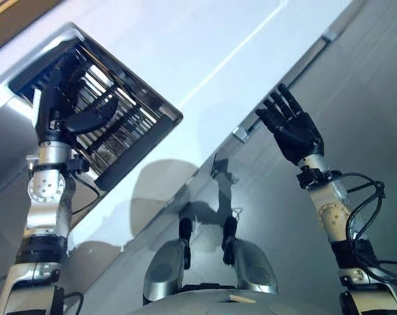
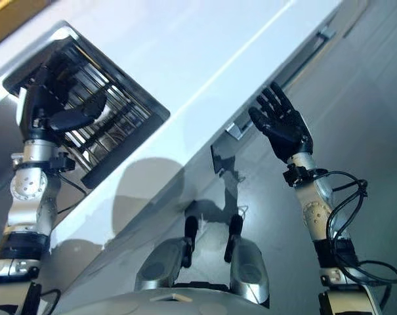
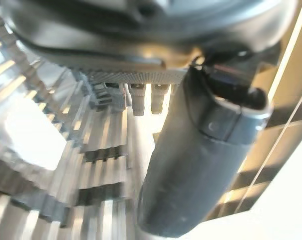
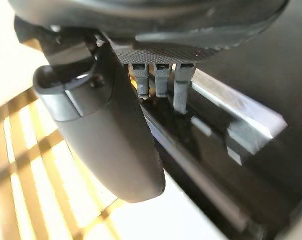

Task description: Pick up plates and place into dishwasher.

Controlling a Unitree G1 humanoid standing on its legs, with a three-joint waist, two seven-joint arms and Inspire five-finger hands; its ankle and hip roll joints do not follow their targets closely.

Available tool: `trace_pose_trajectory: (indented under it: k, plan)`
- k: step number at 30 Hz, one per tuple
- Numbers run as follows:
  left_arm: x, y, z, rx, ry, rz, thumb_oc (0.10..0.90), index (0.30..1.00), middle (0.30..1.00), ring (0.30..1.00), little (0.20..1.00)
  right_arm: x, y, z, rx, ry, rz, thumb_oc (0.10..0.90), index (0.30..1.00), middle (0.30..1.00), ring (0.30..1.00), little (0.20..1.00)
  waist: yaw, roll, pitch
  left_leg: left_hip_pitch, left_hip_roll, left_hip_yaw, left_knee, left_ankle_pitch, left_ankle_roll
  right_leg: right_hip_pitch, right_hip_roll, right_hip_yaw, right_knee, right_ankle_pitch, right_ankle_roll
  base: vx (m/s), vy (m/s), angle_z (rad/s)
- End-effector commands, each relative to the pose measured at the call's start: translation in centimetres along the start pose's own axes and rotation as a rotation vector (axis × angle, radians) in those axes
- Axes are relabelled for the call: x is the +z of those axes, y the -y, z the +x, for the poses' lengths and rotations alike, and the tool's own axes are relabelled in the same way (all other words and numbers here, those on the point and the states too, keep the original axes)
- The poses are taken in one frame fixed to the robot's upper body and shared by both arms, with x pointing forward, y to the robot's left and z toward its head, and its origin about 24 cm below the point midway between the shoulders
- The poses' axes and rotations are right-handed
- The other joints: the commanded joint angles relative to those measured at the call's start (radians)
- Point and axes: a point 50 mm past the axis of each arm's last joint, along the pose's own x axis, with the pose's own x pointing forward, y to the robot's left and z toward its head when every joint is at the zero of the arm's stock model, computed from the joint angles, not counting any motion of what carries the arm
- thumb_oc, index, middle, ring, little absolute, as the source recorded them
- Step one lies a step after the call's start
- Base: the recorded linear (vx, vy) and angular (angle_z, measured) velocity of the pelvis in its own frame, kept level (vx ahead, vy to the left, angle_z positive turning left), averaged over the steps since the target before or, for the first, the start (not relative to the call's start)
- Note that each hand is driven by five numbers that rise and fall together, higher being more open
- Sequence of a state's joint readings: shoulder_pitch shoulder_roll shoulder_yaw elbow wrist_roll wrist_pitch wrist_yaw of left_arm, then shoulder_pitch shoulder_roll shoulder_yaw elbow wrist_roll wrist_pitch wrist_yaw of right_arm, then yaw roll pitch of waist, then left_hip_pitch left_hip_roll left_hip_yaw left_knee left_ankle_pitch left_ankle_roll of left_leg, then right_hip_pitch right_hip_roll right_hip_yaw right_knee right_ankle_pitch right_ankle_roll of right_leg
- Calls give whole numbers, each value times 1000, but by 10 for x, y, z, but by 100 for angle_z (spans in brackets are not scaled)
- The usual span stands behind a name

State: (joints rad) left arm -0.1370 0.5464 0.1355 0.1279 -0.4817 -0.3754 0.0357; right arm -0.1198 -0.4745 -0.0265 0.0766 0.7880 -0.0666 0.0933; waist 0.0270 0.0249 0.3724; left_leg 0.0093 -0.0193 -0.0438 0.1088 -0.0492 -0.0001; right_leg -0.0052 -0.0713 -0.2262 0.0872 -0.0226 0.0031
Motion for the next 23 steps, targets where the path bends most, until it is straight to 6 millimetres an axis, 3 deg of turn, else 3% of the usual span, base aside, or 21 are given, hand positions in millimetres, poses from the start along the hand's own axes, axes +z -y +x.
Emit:
trace_pose_trajectory:
  k: [1, 7, 10, 12, 15, 20, 23]
  plan:
    - [11, -8, -27, 54, 79, -48, 800, 900, 900, 900, 900, 27, 6, -5, -89, 221, -153, 800, 900, 900, 900, 900, 14, -50, -120, 8, -73, 77, -60, -30, 57, -10, 51, 58, -10, -32, 61, -7, 67, 2]
    - [0, -10, -32, 115, 40, -74, 800, 900, 900, 900, 900, 23, 41, -33, -410, 234, -415, 800, 900, 900, 900, 900, -29, -40, -157, 53, -61, 97, -135, -9, 49, 16, 63, 72, -21, -43, 66, -41, 67, -8]
    - [-3, -10, -30, 137, 40, -106, 800, 900, 900, 900, 900, 11, 57, -43, -538, 152, -500, 800, 900, 900, 900, 900, -48, -34, -163, 66, -60, 109, -140, -15, 50, 20, 64, 82, -20, -47, 69, -61, 63, -11]
    - [-5, -8, -29, 149, 46, -124, 800, 900, 900, 900, 900, -11, 74, -54, -618, 4, -503, 800, 900, 900, 900, 900, -63, -29, -166, 76, -59, 126, -137, -25, 52, 25, 62, 91, -21, -49, 72, -60, 61, -5]
    - [-6, -5, -27, 148, 52, -155, 800, 900, 900, 900, 900, -52, 88, -75, -657, -221, -372, 800, 900, 900, 900, 900, -74, -25, -170, 88, -55, 141, -140, -30, 51, 34, 59, 96, -25, -48, 75, -42, 29, -11]
    - [-6, 5, -19, 134, 63, -199, 800, 900, 900, 900, 900, -124, 87, -117, -710, -565, -145, 800, 900, 900, 900, 900, -78, -21, -186, 108, -53, 150, -161, -30, 45, 51, 62, 97, -54, -37, 76, -13, 1, -4]
    - [-6, 9, -14, 140, 65, -219, 800, 900, 900, 900, 900, -149, 87, -139, -730, -687, -78, 800, 900, 900, 900, 900, -74, -15, -196, 117, -53, 151, -167, -33, 44, 60, 64, 96, -64, -36, 76, 1, -9, -9]
